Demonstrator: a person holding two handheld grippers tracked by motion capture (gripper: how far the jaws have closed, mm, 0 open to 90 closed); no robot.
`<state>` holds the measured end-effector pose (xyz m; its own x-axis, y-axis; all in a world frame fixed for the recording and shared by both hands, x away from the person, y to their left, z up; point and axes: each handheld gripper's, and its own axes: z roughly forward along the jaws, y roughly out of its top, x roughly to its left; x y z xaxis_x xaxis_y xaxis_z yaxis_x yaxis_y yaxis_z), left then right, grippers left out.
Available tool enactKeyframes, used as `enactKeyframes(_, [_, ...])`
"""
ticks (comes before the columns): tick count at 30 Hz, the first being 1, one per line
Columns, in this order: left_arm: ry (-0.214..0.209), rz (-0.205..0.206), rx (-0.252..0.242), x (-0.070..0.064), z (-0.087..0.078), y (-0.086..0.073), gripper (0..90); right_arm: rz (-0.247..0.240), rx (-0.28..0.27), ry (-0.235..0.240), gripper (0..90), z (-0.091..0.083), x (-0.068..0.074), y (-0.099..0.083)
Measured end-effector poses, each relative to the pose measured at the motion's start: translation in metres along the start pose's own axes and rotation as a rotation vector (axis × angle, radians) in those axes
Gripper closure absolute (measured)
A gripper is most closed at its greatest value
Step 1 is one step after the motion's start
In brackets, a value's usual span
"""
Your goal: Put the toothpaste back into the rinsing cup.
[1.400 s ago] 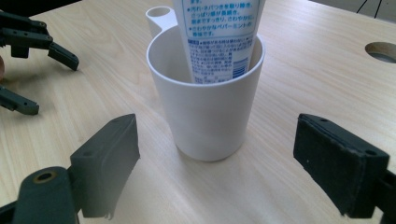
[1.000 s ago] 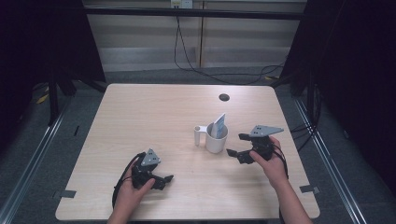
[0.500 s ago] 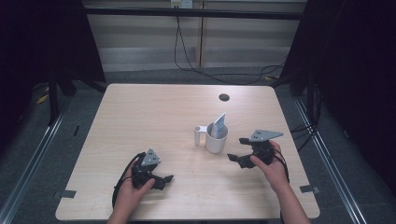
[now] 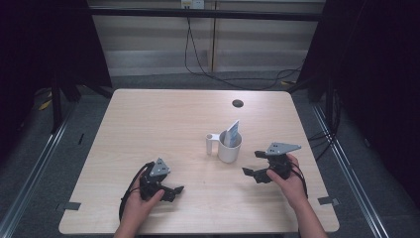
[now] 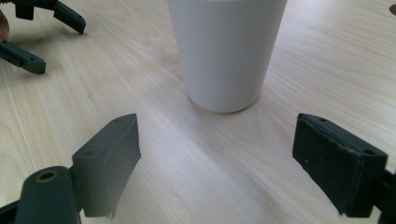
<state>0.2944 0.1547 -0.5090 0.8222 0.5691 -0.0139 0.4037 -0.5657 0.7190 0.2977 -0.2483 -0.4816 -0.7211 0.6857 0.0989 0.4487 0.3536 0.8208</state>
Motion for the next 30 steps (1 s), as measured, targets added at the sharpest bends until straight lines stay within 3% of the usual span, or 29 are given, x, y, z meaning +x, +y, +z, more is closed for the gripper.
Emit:
enactKeyframes(13, [0.000, 0.000, 0.000, 0.000, 0.000, 0.000, 11.0, 0.014, 0.025, 0.002, 14.5, -0.003, -0.002, -0.013])
enactKeyframes(30, [0.001, 0.000, 0.000, 0.000, 0.000, 0.000, 11.0, -0.002, 0.076, -0.026, 14.5, -0.010, -0.004, -0.031])
